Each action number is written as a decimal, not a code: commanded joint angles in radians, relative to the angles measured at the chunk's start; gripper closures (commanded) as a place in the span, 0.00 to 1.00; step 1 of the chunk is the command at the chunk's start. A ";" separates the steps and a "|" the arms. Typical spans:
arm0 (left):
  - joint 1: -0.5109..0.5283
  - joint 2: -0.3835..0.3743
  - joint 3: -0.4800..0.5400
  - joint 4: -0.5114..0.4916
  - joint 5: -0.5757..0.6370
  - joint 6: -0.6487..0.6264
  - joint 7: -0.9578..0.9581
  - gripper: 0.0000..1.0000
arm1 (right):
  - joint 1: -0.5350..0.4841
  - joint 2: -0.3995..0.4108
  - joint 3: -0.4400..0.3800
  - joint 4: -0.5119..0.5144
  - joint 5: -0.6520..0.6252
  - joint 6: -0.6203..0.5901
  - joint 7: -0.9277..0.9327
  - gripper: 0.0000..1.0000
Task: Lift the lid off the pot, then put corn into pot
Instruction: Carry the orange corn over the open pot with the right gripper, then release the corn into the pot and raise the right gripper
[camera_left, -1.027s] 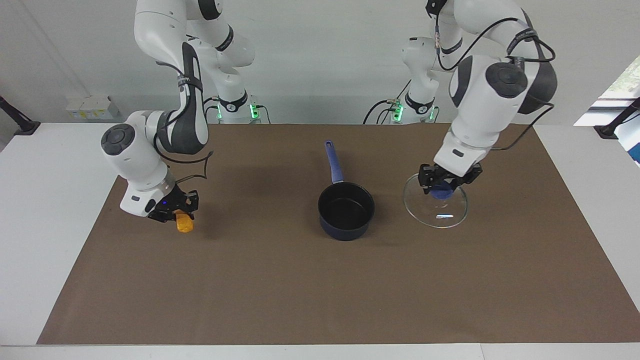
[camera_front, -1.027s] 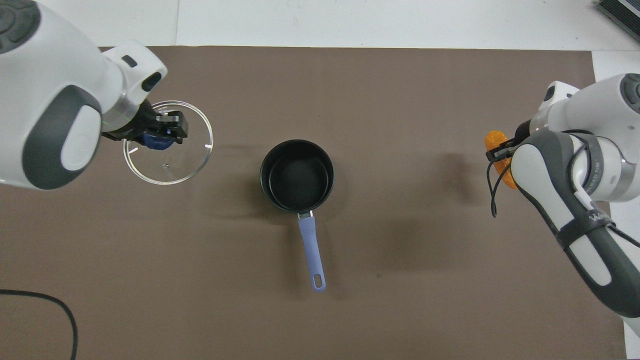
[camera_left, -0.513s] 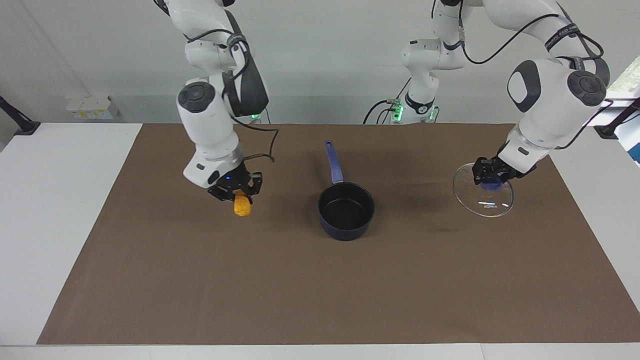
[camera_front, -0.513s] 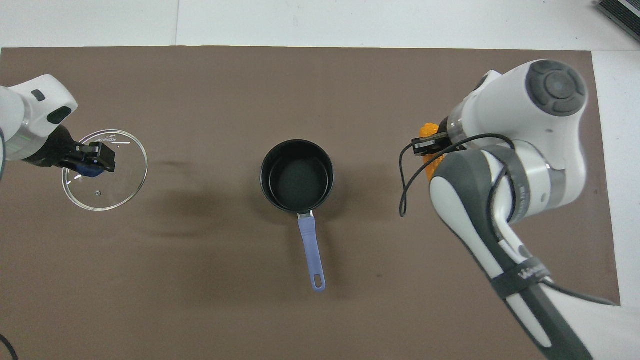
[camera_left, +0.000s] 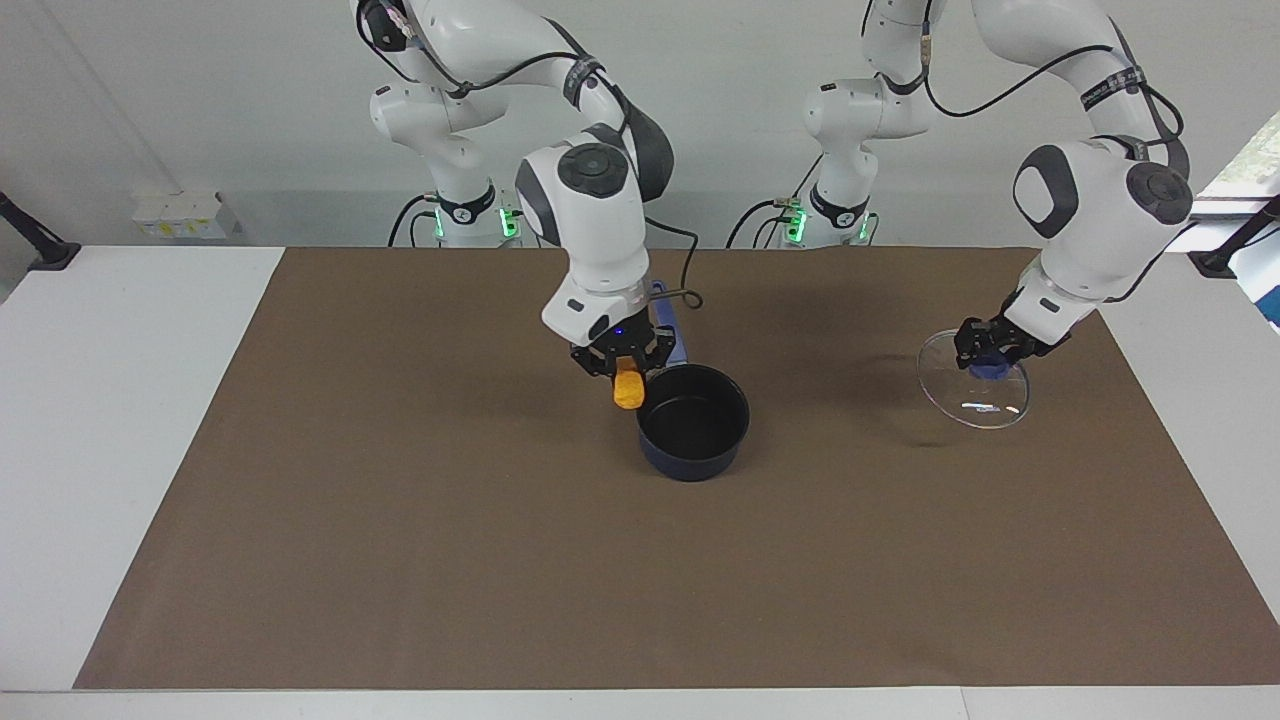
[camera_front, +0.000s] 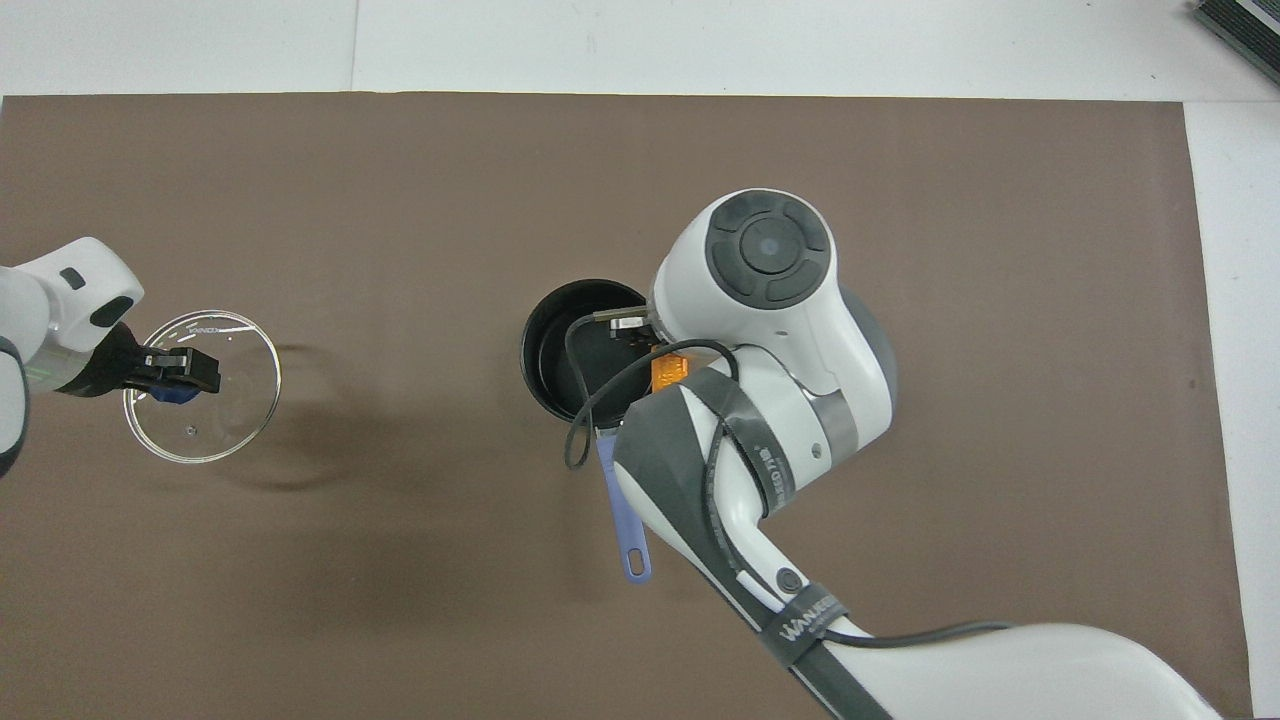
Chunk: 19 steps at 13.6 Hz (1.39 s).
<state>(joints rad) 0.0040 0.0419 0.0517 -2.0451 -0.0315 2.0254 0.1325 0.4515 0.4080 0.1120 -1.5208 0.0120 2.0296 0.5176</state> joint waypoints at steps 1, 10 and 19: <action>0.007 -0.056 -0.006 -0.147 -0.012 0.140 0.018 1.00 | 0.048 0.126 0.000 0.106 -0.014 0.050 0.080 1.00; 0.008 -0.030 -0.004 -0.253 -0.010 0.311 0.067 0.00 | 0.079 0.218 0.000 0.099 -0.018 0.165 0.070 1.00; -0.073 0.032 -0.006 0.025 0.001 0.058 -0.089 0.00 | 0.062 0.193 -0.003 0.096 -0.018 0.160 0.045 0.00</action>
<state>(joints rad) -0.0229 0.0426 0.0363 -2.0948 -0.0315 2.1479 0.1020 0.5245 0.6184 0.1044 -1.4326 0.0088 2.1960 0.5764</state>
